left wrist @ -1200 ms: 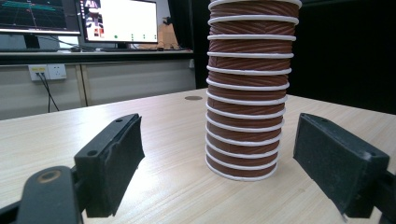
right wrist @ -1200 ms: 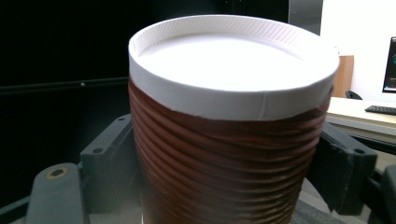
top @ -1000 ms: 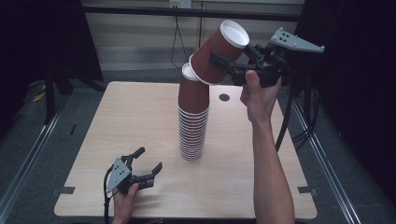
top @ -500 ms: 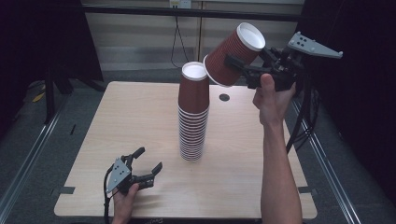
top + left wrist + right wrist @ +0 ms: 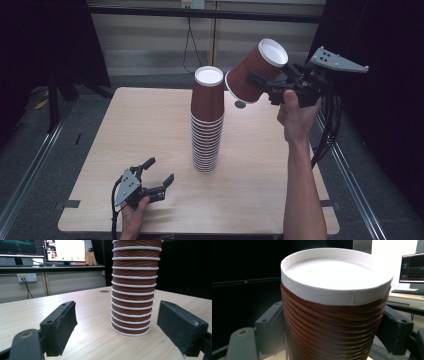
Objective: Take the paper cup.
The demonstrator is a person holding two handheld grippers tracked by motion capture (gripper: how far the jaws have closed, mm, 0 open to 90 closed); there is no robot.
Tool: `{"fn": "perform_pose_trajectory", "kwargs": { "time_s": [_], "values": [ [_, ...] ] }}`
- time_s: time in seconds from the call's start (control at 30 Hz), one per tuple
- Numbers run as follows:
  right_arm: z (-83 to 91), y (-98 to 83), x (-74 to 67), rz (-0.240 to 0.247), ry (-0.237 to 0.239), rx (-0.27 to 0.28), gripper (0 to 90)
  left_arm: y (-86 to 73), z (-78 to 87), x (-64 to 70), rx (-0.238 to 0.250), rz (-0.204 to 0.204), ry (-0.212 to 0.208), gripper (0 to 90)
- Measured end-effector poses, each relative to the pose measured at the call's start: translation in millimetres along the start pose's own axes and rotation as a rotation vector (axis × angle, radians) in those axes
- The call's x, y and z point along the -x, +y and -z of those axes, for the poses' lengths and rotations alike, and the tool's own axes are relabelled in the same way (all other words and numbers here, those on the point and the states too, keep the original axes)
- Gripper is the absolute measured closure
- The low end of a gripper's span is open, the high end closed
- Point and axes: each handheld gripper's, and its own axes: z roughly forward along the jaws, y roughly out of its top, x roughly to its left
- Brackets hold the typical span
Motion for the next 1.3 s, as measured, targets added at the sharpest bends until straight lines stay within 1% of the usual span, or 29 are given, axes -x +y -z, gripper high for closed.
{"fn": "perform_pose_trajectory", "kwargs": {
  "time_s": [0.13,0.17,0.2,0.23,0.27,0.33,0.37,0.4,0.43,0.47,0.5,0.53,0.57,0.6,0.63,0.7,0.77,0.83,0.87,0.93,0.97,1.0,1.1,1.13,1.17,1.2,1.23,1.27,1.3],
  "values": [
    [1.2,-10.3,1.7,-0.009,-0.001,-0.022,18.4,0.9,-1.7,0.9,-0.017,-0.010,0.010,15.5],
    [1.7,-12.9,2.0,-0.011,-0.003,-0.026,18.4,1.2,-2.2,1.2,-0.023,-0.018,0.006,15.5],
    [2.8,-15.2,2.2,-0.014,-0.002,-0.030,18.4,1.6,-2.2,0.0,-0.026,-0.038,-0.007,15.6],
    [3.8,-17.3,2.3,-0.016,-0.001,-0.033,18.4,1.1,-2.4,1.6,-0.024,-0.015,-0.016,15.6],
    [5.3,-19.2,2.0,-0.018,-0.005,-0.039,18.3,0.8,-2.5,1.4,-0.015,-0.009,-0.037,15.3],
    [10.0,-23.0,1.7,-0.026,-0.005,-0.033,18.3,1.1,-2.2,0.2,-0.022,-0.017,-0.035,15.3],
    [12.1,-25.1,1.8,-0.027,-0.008,-0.033,18.3,1.0,-2.6,0.4,-0.019,-0.007,-0.031,15.3],
    [12.1,-25.1,1.8,-0.027,-0.008,-0.033,18.3,1.0,-2.6,0.4,-0.019,-0.007,-0.031,15.3],
    [15.8,-30.7,3.1,-0.038,-0.010,-0.038,18.3,1.7,-3.9,-1.1,-0.030,-0.013,-0.050,15.2],
    [17.1,-33.4,3.4,-0.039,-0.013,-0.042,18.3,1.6,-4.8,0.6,-0.032,0.000,-0.051,15.2],
    [18.2,-35.5,3.4,-0.042,-0.017,-0.046,18.3,2.6,-5.3,-0.5,-0.045,-0.028,-0.059,15.3],
    [19.2,-38.3,3.6,-0.044,-0.018,-0.051,18.4,3.3,-6.0,-0.1,-0.051,-0.024,-0.059,15.3],
    [20.7,-40.9,3.6,-0.047,-0.018,-0.055,18.4,4.3,-6.9,1.1,-0.055,0.005,-0.057,15.4],
    [22.7,-44.0,3.3,-0.052,-0.016,-0.054,18.4,5.8,-7.5,-0.5,-0.058,-0.006,-0.070,15.4],
    [23.7,-45.9,3.2,-0.054,-0.017,-0.055,18.4,7.8,-9.0,0.9,-0.055,0.016,-0.085,15.4],
    [25.2,-51.3,3.1,-0.057,-0.018,-0.064,18.4,11.6,-11.9,1.5,-0.064,-0.008,-0.100,15.5],
    [26.1,-57.1,2.5,-0.062,-0.022,-0.074,18.4,14.9,-15.9,5.9,-0.075,0.023,-0.122,15.7],
    [27.4,-63.3,1.5,-0.070,-0.017,-0.079,18.4,19.5,-18.7,7.4,-0.079,0.008,-0.140,15.7],
    [27.9,-66.5,0.9,-0.069,-0.018,-0.080,18.4,21.7,-20.2,8.9,-0.076,0.009,-0.140,15.8],
    [28.7,-72.4,-1.1,-0.077,-0.015,-0.090,18.4,27.4,-22.7,9.6,-0.074,0.005,-0.156,15.9],
    [28.7,-72.4,-1.1,-0.077,-0.015,-0.090,18.4,27.4,-22.7,9.6,-0.074,0.005,-0.156,15.9],
    [29.5,-78.0,-3.3,-0.077,-0.016,-0.103,18.4,32.5,-23.7,9.8,-0.077,-0.010,-0.167,15.9],
    [29.9,-85.1,-6.8,-0.075,-0.013,-0.111,18.4,38.0,-25.0,10.7,-0.071,0.005,-0.180,15.9],
    [29.6,-87.7,-8.5,-0.073,-0.006,-0.125,18.4,39.8,-25.5,11.8,-0.069,0.013,-0.171,15.9],
    [29.8,-90.7,-10.8,-0.066,-0.015,-0.124,18.4,41.9,-25.6,10.9,-0.079,-0.012,-0.174,15.9],
    [30.2,-93.5,-12.5,-0.066,-0.016,-0.125,18.4,42.7,-26.6,13.1,-0.067,0.012,-0.177,15.9],
    [30.9,-96.3,-13.6,-0.072,-0.007,-0.130,18.5,44.2,-26.8,11.9,-0.077,-0.014,-0.183,15.9],
    [31.4,-99.3,-15.0,-0.076,-0.002,-0.133,18.5,44.9,-27.8,14.5,-0.068,0.007,-0.186,15.9],
    [32.1,-102.2,-16.5,-0.075,-0.004,-0.141,18.6,46.4,-27.9,14.0,-0.076,-0.013,-0.194,15.9]
  ]
}}
